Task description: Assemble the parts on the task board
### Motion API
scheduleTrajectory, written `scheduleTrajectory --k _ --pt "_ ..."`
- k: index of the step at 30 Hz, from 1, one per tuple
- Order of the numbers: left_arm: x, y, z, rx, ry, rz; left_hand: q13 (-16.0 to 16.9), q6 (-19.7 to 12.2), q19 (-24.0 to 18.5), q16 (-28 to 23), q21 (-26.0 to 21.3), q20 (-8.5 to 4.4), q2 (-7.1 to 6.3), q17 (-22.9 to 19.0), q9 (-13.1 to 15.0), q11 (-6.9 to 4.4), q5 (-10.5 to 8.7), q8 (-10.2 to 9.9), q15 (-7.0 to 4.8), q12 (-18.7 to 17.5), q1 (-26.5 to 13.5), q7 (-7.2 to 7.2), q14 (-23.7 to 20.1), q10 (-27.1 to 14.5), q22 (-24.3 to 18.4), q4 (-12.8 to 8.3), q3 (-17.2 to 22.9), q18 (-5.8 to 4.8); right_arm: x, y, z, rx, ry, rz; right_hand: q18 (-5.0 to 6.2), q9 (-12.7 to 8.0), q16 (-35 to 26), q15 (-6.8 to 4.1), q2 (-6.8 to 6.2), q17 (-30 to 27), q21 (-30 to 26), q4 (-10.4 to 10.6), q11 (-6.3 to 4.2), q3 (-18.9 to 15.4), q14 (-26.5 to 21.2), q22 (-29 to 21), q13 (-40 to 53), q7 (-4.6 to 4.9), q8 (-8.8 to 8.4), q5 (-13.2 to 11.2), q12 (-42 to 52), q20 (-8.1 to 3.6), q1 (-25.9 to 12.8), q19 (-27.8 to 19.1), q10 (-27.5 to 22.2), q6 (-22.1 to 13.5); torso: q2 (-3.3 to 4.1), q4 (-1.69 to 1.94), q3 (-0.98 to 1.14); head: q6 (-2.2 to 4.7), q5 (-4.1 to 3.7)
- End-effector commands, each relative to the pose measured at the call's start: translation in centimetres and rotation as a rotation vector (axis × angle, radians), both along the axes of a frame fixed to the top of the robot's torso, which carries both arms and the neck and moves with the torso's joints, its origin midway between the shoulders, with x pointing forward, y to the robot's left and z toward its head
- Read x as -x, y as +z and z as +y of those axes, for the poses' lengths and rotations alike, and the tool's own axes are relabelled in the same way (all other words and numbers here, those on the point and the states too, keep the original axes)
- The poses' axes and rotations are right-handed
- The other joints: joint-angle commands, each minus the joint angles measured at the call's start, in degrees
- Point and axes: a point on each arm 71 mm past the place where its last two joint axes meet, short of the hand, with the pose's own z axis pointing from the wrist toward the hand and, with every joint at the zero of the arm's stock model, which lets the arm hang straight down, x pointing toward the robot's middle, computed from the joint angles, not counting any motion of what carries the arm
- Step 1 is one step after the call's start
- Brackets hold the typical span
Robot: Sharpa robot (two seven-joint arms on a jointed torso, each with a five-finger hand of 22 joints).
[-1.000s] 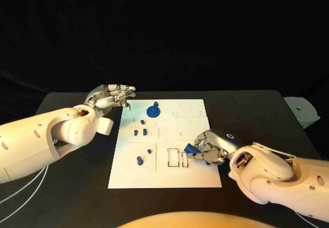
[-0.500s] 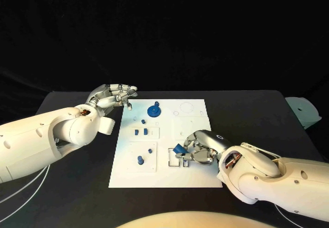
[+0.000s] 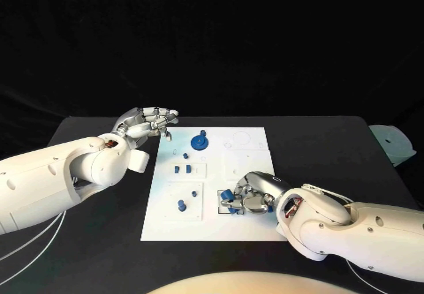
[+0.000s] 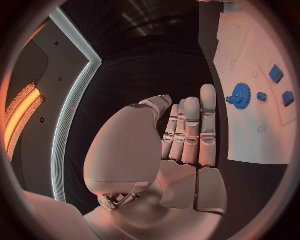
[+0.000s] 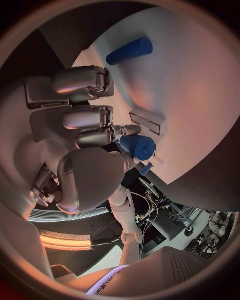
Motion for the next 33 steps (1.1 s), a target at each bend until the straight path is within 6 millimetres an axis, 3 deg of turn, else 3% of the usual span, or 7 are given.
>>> scheduleTrajectory --k 1,8,14,18,20,24,33 --pt "0.1 0.1 -0.3 0.016 -0.018 0.000 0.06 -0.41 -0.11 -0.27 -0.20 0.27 0.02 -0.06 0.06 0.04 0.03 0.29 -0.04 0.23 -0.43 0.17 -0.46 -0.47 -0.07 -0.01 0.19 0.86 -0.1 -0.3 0.1 0.046 0.013 0.007 -0.81 0.34 0.33 -0.51 0.34 8.26 0.25 0.00 -0.48 -0.76 4.66 15.09 8.91 -1.84 0.67 -0.45 -0.04 -0.59 -0.78 5.99 2.37 2.21 0.06 -0.05 0.01 -0.01 0.09" --pt "0.1 0.1 -0.3 0.015 -0.020 0.001 0.06 -0.41 -0.11 -0.27 -0.20 0.27 0.02 -0.06 0.06 0.04 0.03 0.29 -0.04 0.23 -0.43 0.17 -0.46 -0.47 -0.07 -0.01 0.19 0.86 -0.3 -0.4 0.3 0.059 0.010 -0.008 -0.81 1.79 0.32 -0.82 1.85 8.31 0.25 0.05 -0.79 -4.39 4.67 15.09 9.25 -2.18 2.56 -1.63 0.16 -0.92 -4.35 5.99 2.56 2.05 0.07 0.00 0.01 -0.22 0.16" --pt "0.2 0.1 -0.2 0.015 -0.020 0.001 0.06 -0.41 -0.11 -0.27 -0.20 0.27 0.02 -0.06 0.06 0.04 0.03 0.29 -0.04 0.23 -0.43 0.17 -0.46 -0.47 -0.07 -0.01 0.19 0.86 -0.5 -0.3 0.4 0.061 0.005 -0.033 -0.81 2.84 0.24 -0.82 3.26 8.11 0.25 0.05 -0.77 -9.53 4.63 15.09 9.16 -2.14 3.95 -7.33 -0.25 -0.95 -7.35 5.99 2.43 1.13 0.07 -0.03 0.03 -0.27 0.28" --pt "0.2 0.1 -0.2 0.015 -0.022 0.002 0.10 -0.44 -0.06 -0.25 -0.29 0.25 0.24 -0.12 0.10 -0.02 0.17 0.41 -0.10 0.42 -0.23 0.11 -0.49 -0.60 -0.13 -0.29 0.57 0.89 -0.5 -0.2 0.4 0.057 0.002 -0.049 -0.81 3.21 0.14 -0.72 -0.85 7.87 0.25 0.15 -0.65 -9.88 4.58 15.09 8.98 -2.01 4.49 -9.06 -0.68 -0.87 -9.39 5.99 2.21 0.46 0.05 0.00 0.00 -0.35 0.28" --pt "0.2 0.1 -0.2 0.014 -0.022 0.003 0.13 -0.42 -0.02 -0.26 -0.30 0.21 0.41 -0.16 0.14 -0.05 0.25 0.50 -0.14 0.54 0.01 0.09 -0.54 -0.64 -0.14 -0.56 0.92 0.90 -0.5 -0.1 0.4 0.054 0.000 -0.057 -0.81 3.37 0.08 -0.66 -3.78 7.73 0.25 0.17 -0.59 -5.68 4.55 15.09 8.89 -1.95 4.88 -9.35 -0.96 -0.80 -11.05 5.99 2.09 0.04 0.02 -0.05 0.01 -0.40 0.29" --pt "0.2 0.1 -0.2 0.014 -0.022 0.003 0.13 -0.46 -0.01 -0.26 -0.31 0.21 0.36 -0.18 0.14 -0.01 0.21 0.50 -0.12 0.57 -0.11 0.13 -0.54 -0.69 -0.15 -0.54 0.93 0.89 -0.5 0.0 0.4 0.044 -0.006 -0.073 -0.81 3.40 0.09 -0.64 -4.18 7.79 0.25 0.16 -0.57 -4.52 4.56 15.09 8.91 -1.93 4.99 -9.33 -0.98 -0.79 -11.31 5.99 2.08 -0.07 0.00 -0.07 0.04 -0.49 0.29" --pt "0.2 0.1 -0.1 0.013 -0.020 0.004 0.13 -0.46 -0.01 -0.26 -0.31 0.21 0.36 -0.18 0.14 -0.01 0.21 0.50 -0.12 0.57 -0.11 0.13 -0.54 -0.69 -0.15 -0.54 0.93 0.89 0.0 0.8 0.2 -0.006 0.008 -0.106 -0.81 3.47 0.34 -0.83 -1.83 8.56 0.25 -0.18 -0.81 -3.49 4.72 15.09 9.71 -2.21 5.62 -5.72 -0.01 -0.93 -5.97 5.99 2.65 0.14 -0.03 -0.08 0.09 -0.45 0.18"
